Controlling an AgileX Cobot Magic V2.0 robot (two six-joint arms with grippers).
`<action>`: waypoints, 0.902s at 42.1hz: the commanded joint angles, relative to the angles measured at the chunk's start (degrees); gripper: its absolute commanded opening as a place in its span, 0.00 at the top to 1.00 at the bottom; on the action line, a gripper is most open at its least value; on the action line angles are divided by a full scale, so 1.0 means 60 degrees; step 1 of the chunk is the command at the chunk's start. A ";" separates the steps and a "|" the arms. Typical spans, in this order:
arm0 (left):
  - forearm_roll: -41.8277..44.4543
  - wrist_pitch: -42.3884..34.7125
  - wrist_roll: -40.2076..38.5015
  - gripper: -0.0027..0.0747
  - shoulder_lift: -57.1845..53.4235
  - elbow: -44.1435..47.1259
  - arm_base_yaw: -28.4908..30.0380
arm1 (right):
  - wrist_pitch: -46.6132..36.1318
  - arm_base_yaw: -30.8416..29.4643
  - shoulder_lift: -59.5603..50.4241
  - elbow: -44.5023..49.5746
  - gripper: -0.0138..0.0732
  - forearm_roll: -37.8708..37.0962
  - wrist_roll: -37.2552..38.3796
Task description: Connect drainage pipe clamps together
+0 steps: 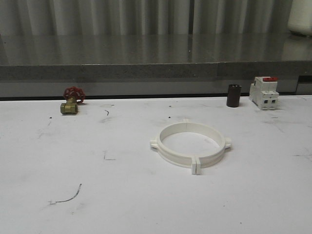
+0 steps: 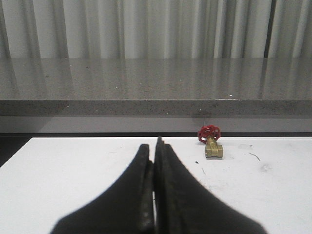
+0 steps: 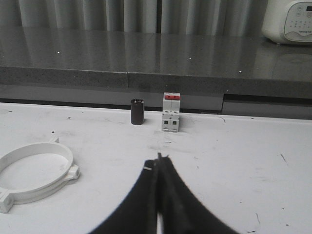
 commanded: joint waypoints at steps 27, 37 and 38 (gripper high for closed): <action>-0.0087 -0.0787 -0.0048 0.99 -0.0088 0.0214 -0.0055 | -0.1232 -0.0026 -0.0146 -0.0025 0.98 -0.0445 0.1012; -0.0087 -0.0787 -0.0048 0.99 -0.0088 0.0214 -0.0055 | -0.1232 -0.0026 -0.0146 -0.0025 0.98 -0.0445 0.1012; -0.0087 -0.0787 -0.0048 0.99 -0.0088 0.0214 -0.0055 | -0.1232 -0.0026 -0.0146 -0.0025 0.98 -0.0445 0.1012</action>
